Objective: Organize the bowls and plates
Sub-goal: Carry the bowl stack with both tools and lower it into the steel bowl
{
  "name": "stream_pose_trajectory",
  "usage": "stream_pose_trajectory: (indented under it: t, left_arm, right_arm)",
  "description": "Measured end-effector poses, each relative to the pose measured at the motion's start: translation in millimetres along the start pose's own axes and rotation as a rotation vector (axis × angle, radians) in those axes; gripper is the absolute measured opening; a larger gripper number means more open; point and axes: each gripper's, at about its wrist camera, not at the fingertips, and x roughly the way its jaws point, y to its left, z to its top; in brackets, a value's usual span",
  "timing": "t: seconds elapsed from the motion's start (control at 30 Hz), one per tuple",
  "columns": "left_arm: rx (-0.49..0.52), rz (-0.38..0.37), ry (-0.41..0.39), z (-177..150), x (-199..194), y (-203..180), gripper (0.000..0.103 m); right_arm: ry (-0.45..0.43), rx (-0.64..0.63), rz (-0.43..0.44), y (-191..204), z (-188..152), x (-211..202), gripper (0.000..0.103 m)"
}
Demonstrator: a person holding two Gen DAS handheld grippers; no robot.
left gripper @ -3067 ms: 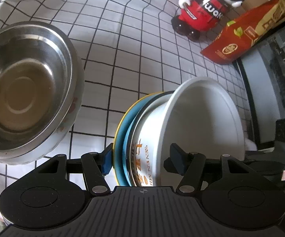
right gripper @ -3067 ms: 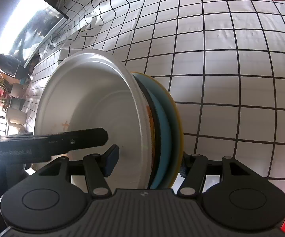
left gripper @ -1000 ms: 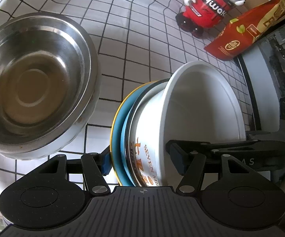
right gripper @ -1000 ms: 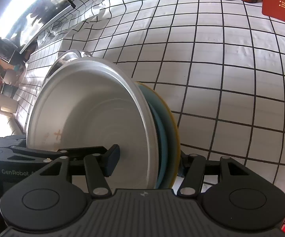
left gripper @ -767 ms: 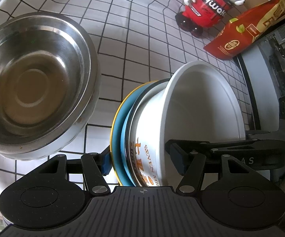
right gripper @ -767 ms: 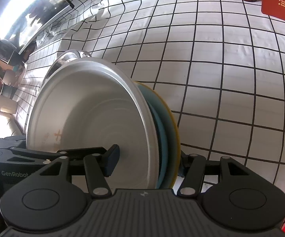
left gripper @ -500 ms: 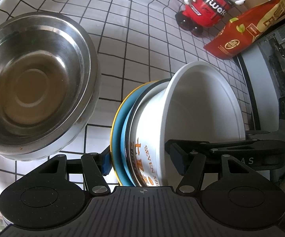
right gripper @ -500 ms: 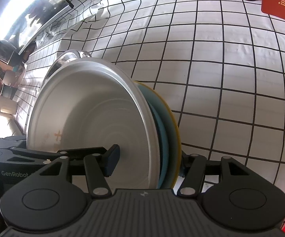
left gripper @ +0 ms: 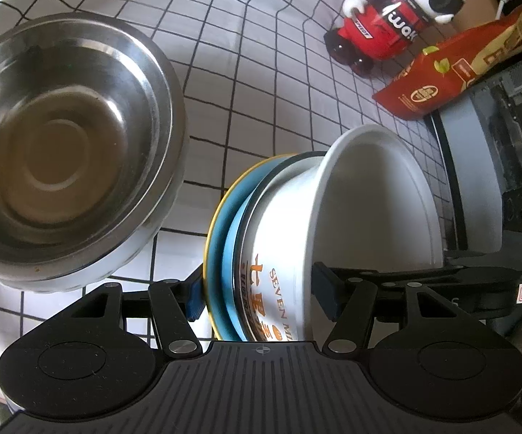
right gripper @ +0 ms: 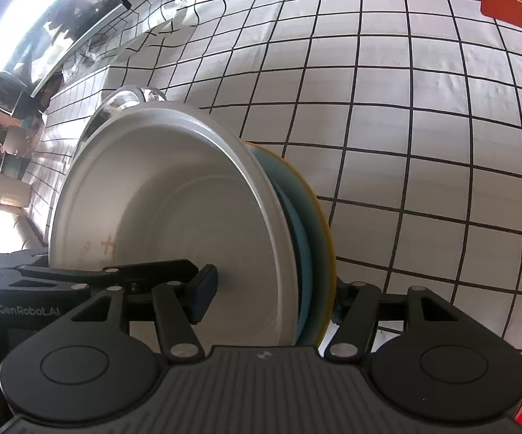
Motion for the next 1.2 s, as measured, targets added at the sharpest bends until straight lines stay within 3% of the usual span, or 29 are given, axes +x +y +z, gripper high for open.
stream_pose_trajectory:
  t: [0.47, 0.73, 0.97, 1.2]
  left_arm:
    - [-0.020, 0.000, 0.010, 1, -6, -7, 0.064]
    - [-0.021, -0.011, -0.071, 18, -60, -20, 0.064]
    - [-0.024, 0.056, -0.154, 46, -116, 19, 0.064]
    - [-0.080, 0.084, -0.118, 75, -117, 86, 0.064]
  right_arm:
    - [0.015, 0.057, -0.010, 1, -4, -10, 0.061]
    - [-0.066, -0.012, -0.011, 38, 17, -55, 0.060]
    - [-0.130, -0.090, 0.055, 103, 53, -43, 0.060]
    - [-0.065, -0.082, 0.068, 144, 79, 17, 0.060]
